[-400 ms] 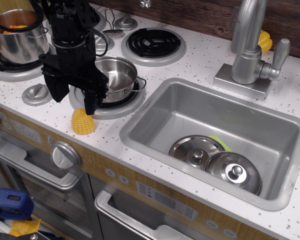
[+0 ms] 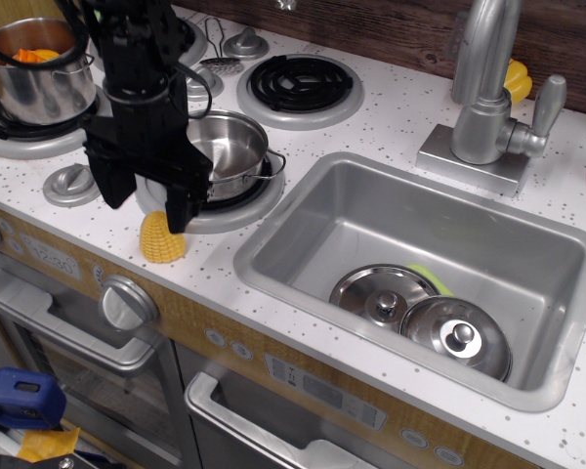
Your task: Put corn in pan which is on stove
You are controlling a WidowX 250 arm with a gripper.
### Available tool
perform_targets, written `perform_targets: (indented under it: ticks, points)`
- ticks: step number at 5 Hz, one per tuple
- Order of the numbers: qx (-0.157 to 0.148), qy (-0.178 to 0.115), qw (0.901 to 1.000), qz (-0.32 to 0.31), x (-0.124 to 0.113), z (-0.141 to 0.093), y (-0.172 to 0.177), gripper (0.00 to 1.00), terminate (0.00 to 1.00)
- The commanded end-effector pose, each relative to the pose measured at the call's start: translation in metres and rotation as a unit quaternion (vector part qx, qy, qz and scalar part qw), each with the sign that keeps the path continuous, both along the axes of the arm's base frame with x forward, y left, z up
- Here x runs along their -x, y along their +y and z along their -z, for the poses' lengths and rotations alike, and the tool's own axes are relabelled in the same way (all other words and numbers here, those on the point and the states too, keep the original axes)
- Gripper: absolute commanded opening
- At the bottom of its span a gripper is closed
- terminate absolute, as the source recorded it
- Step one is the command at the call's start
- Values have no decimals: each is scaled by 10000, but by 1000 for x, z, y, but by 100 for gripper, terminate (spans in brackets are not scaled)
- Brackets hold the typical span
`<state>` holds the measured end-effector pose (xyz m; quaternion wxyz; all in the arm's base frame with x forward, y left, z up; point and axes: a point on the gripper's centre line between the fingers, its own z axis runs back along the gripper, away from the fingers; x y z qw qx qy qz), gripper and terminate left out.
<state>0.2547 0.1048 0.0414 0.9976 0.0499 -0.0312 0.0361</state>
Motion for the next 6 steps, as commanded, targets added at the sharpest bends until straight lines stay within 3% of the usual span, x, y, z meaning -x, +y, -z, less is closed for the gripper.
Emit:
perform_targets:
  ticks: [1, 3, 4, 5, 6]
  points:
    - [52, -216, 9998, 12, -7, 10, 13, 100, 0]
    - [66, -417, 9990, -146, -3, 24, 13, 100, 0]
    - [68, -451, 9989, -142, -3, 23, 12, 0, 0]
    - [-100, -317, 9994, -115, -4, 4, 8, 0, 0]
    - [-484, -120, 9988, 8, -7, -37, 6, 0, 0]
